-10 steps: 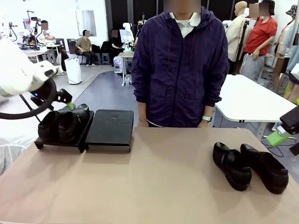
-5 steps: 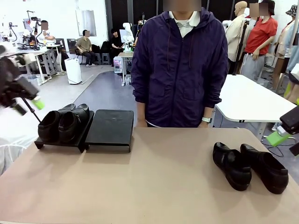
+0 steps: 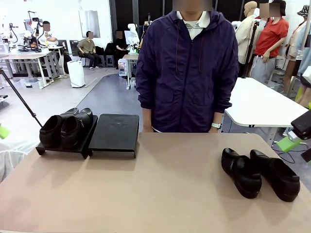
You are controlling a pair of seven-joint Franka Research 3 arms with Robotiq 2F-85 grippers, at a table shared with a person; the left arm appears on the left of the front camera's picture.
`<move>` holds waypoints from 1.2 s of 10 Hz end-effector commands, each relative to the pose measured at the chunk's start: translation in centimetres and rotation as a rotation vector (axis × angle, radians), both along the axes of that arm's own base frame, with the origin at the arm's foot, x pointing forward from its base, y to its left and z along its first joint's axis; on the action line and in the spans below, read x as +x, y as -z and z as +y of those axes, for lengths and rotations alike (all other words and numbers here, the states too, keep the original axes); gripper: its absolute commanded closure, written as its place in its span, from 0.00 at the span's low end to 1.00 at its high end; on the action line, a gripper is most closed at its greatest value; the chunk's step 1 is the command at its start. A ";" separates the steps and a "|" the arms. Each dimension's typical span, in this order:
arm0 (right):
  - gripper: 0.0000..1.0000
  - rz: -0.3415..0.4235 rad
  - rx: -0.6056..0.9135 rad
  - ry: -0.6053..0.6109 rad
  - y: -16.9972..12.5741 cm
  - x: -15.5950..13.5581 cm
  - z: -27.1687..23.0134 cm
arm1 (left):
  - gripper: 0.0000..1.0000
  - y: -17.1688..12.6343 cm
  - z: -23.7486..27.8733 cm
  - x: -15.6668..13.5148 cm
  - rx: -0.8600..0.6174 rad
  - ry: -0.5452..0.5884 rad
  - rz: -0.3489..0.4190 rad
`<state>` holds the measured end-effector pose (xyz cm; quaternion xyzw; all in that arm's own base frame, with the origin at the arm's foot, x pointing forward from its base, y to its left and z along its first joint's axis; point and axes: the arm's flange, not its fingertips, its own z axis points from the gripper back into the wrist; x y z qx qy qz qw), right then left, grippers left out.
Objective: Organize the shoes by placing them on the stand.
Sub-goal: Place the Shoe from the middle of the table onto the Shoes Stand, then pick up one Shoe and place it in the middle of the table.
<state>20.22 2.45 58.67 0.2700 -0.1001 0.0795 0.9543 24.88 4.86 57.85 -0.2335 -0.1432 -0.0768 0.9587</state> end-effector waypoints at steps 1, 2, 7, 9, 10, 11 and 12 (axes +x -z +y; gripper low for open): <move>0.00 -0.002 0.016 -0.011 -0.5 0.1 -0.2 | 0.00 -0.5 0.2 2.4 -0.035 0.055 0.030; 0.00 -0.002 0.016 -0.011 -0.5 0.1 -0.2 | 0.00 -0.5 0.2 2.4 -0.035 0.055 0.030; 0.00 -0.002 0.016 -0.011 -0.5 0.1 -0.2 | 0.00 -0.5 0.2 2.4 -0.035 0.055 0.030; 0.00 -0.002 0.016 -0.011 -0.5 0.1 -0.2 | 0.00 -0.5 0.2 2.4 -0.035 0.055 0.030; 0.00 -0.002 0.016 -0.011 -0.5 0.1 -0.2 | 0.00 -0.5 0.2 2.4 -0.035 0.055 0.030; 0.00 -0.002 0.016 -0.011 -0.5 0.1 -0.2 | 0.00 -0.5 0.2 2.4 -0.035 0.055 0.030; 0.00 -0.002 0.016 -0.011 -0.5 0.1 -0.2 | 0.00 -0.5 0.2 2.4 -0.035 0.055 0.030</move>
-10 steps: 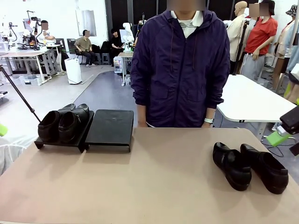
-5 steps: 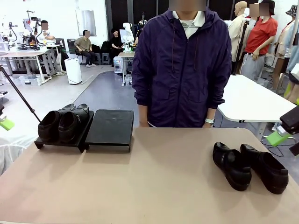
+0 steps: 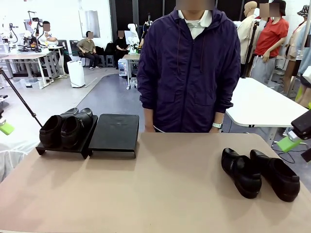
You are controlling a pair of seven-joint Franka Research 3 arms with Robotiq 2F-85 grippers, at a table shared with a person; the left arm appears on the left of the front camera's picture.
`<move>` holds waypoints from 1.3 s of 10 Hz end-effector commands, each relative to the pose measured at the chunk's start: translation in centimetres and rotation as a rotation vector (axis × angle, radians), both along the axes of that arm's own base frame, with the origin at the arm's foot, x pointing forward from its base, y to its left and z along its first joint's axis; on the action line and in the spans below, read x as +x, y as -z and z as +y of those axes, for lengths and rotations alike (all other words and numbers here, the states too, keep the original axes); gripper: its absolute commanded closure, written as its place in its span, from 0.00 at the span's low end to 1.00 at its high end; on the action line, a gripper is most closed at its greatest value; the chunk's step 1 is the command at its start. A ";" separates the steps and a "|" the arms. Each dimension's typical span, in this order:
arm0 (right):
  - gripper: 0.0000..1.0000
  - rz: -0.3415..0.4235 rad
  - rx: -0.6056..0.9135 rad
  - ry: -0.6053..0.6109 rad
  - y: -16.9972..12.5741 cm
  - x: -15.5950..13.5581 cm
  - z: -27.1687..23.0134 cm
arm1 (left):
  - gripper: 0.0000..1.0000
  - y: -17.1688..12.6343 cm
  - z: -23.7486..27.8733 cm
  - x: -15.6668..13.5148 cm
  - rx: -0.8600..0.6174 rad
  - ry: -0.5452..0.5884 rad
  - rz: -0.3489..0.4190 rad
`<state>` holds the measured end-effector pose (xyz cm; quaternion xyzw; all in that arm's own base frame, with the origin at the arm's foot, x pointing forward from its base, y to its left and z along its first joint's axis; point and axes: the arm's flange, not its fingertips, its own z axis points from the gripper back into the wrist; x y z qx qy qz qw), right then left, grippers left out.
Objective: Organize the shoes by placing them on the stand.
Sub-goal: Pick up one Shoe and place it in the middle of the table.
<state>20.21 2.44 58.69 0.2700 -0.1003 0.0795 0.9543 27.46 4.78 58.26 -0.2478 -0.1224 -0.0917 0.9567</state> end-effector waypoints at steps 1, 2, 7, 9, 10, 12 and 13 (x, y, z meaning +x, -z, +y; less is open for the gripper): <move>0.00 0.000 0.000 0.000 0.0 0.0 0.0 | 0.00 -0.1 0.3 -0.2 -0.014 0.012 -0.004; 0.00 0.078 -0.203 -0.017 0.5 1.7 2.8 | 0.00 -0.1 0.3 -0.2 -0.014 0.012 -0.004; 0.00 0.017 -0.772 0.041 5.5 7.5 8.9 | 0.00 -0.1 0.3 -0.2 -0.014 0.012 -0.004; 0.00 0.038 -0.663 -0.022 5.6 6.4 9.3 | 0.00 -0.1 0.3 -0.2 -0.014 0.012 -0.004; 0.00 0.021 -0.745 -0.007 6.3 7.5 9.6 | 0.00 -0.1 0.3 -0.2 -0.014 0.012 -0.004; 0.00 -0.060 -0.764 -0.077 6.6 9.8 9.8 | 0.00 -0.1 0.3 -0.2 -0.014 0.012 -0.004; 0.00 -0.087 -0.731 -0.051 6.1 12.2 7.7 | 0.00 -0.1 0.3 -0.2 -0.014 0.012 -0.004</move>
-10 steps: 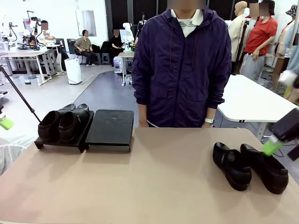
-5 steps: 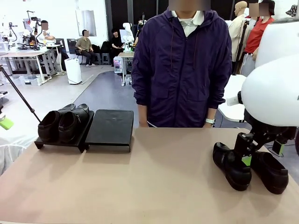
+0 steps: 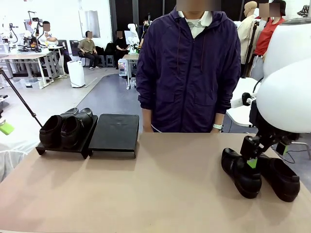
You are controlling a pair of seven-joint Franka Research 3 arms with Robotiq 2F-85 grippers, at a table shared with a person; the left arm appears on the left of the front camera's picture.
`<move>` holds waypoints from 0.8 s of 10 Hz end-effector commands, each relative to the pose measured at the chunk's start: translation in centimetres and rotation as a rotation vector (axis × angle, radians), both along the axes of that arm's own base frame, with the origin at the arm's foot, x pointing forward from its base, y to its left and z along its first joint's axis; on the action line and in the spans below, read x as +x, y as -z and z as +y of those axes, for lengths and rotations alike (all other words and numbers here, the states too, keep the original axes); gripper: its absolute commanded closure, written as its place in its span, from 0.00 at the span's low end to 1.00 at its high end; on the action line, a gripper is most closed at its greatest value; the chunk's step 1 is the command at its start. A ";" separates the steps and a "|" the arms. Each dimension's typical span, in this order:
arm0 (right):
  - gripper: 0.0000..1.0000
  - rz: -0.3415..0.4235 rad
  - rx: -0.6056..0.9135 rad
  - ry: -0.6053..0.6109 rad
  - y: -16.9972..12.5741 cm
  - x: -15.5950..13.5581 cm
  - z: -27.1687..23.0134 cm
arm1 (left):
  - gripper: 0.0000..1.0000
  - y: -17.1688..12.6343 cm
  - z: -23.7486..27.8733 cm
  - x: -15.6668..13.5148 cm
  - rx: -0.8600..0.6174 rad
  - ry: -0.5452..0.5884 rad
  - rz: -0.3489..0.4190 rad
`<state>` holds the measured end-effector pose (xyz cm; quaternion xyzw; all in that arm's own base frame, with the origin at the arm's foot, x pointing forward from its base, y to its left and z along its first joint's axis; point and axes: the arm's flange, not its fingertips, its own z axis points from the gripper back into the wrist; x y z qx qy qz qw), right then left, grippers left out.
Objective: Organize the shoes by placing them on the stand.
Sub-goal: Pick up one Shoe and place it in the middle of the table.
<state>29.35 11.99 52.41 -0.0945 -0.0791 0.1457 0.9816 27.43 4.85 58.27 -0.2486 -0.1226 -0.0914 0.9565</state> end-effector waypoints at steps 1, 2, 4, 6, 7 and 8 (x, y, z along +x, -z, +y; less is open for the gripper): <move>0.00 -0.077 0.062 0.026 -0.5 5.8 -4.3 | 0.00 -0.1 0.2 -0.2 -0.013 0.012 -0.004; 0.00 -0.063 0.110 0.103 0.1 8.3 -6.9 | 0.00 -0.1 0.2 -0.2 -0.013 0.012 -0.004; 0.00 -0.029 0.185 0.244 3.5 11.8 -11.1 | 0.00 -0.1 0.2 -0.2 -0.013 0.012 -0.004; 0.00 0.034 0.259 0.260 6.8 12.7 -11.7 | 0.00 -0.1 0.2 -0.2 -0.013 0.012 -0.004; 0.00 0.075 0.296 0.261 6.7 12.3 -10.8 | 0.00 -0.1 0.2 -0.2 -0.013 0.012 -0.004; 0.00 0.018 0.198 0.279 6.5 12.2 -13.1 | 0.00 -0.1 0.2 -0.2 -0.013 0.012 -0.004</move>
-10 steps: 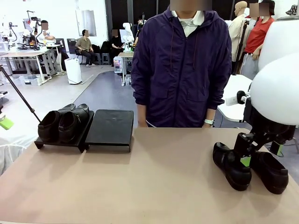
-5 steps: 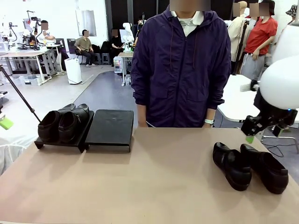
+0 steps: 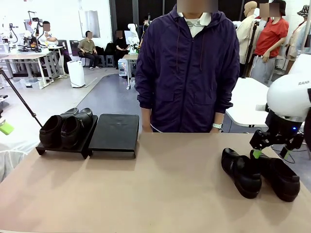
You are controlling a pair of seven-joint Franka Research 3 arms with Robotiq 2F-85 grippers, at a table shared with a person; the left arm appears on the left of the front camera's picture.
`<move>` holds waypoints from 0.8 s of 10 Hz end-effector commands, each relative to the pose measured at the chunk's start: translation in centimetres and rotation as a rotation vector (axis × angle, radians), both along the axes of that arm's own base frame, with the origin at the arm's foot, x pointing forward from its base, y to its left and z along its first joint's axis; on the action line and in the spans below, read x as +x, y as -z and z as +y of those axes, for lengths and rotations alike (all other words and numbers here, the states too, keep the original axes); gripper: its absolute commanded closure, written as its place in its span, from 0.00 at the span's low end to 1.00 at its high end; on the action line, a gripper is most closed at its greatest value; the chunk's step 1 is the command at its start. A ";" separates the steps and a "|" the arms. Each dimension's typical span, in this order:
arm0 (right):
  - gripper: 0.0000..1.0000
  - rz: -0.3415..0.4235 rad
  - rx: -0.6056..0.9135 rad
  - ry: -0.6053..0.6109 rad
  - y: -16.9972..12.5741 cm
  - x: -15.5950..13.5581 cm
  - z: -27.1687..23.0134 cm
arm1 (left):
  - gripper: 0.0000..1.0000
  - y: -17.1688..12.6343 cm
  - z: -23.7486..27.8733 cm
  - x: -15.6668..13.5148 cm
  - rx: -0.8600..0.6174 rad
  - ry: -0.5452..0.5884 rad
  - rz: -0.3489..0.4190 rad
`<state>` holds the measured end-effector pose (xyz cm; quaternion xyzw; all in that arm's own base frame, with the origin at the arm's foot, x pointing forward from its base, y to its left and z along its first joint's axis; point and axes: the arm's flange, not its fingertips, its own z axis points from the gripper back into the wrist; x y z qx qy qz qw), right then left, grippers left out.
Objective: Organize the shoes by placing them on the stand.
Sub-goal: Pick up one Shoe and place it in the middle of the table.
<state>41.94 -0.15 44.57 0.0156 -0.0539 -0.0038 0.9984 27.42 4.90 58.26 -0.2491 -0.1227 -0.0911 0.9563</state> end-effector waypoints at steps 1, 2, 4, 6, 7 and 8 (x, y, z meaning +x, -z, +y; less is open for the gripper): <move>0.00 -0.034 -0.044 -0.006 -1.4 -0.4 -1.0 | 0.00 -0.1 0.2 -0.2 -0.012 0.013 -0.004; 0.00 0.000 0.000 0.000 0.0 0.0 0.0 | 0.00 -0.1 0.2 -0.2 -0.012 0.013 -0.004; 0.00 0.041 0.027 0.014 2.5 1.9 0.9 | 0.00 -0.1 0.2 -0.2 -0.012 0.013 -0.004; 0.00 0.016 0.030 0.080 3.9 3.3 0.8 | 0.00 -0.1 0.2 -0.2 -0.012 0.013 -0.004; 0.00 0.027 0.013 0.094 4.6 4.2 1.0 | 0.00 -0.1 0.2 -0.2 -0.012 0.013 -0.004; 0.00 0.037 0.003 0.112 5.4 5.1 1.1 | 0.00 -0.1 0.2 -0.2 -0.012 0.013 -0.004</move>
